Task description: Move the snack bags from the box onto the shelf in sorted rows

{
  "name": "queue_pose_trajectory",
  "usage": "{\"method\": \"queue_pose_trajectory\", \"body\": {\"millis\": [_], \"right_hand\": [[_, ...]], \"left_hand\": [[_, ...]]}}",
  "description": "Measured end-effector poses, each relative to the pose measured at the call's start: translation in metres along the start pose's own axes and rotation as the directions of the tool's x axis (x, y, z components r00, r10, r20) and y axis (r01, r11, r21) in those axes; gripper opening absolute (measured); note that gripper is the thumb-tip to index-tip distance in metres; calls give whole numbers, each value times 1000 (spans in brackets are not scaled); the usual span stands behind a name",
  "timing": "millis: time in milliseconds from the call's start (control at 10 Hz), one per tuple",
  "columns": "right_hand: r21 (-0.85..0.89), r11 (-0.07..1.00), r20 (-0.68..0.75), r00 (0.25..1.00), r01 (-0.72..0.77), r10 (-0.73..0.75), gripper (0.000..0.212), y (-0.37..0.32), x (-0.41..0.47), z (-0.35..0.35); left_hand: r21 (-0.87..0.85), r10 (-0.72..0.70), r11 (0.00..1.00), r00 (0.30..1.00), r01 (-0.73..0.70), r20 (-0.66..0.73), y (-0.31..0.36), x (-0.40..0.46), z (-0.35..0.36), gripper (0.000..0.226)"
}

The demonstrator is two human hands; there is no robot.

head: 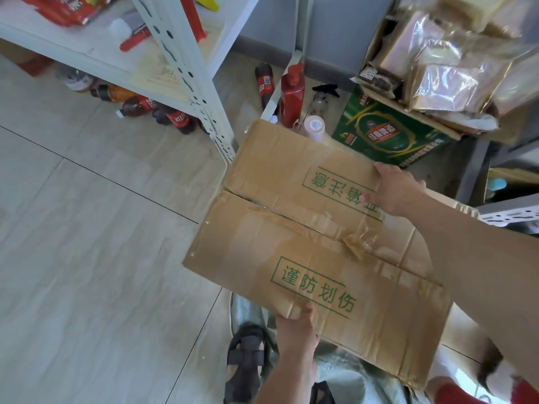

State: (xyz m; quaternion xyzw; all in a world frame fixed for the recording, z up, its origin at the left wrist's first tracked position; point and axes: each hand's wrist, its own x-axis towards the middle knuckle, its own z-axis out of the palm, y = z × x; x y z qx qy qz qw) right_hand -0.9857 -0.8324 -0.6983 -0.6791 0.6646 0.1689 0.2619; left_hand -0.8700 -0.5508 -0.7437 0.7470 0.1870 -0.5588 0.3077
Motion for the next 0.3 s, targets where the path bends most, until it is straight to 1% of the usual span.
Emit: {"method": "queue_pose_trajectory", "body": {"millis": [100, 200, 300], "right_hand": [[-19, 1000, 34, 999, 9, -8, 74, -2, -14, -4], [-13, 999, 13, 999, 51, -51, 69, -11, -30, -23], [-4, 987, -27, 987, 160, -160, 63, -24, -53, -51]], "left_hand": [[102, -35, 994, 999, 31, 37, 11, -17, -8, 62], [179, -76, 982, 996, 65, 53, 29, -38, -8, 40], [182, 92, 979, 995, -97, 34, 63, -76, -25, 38]]}}
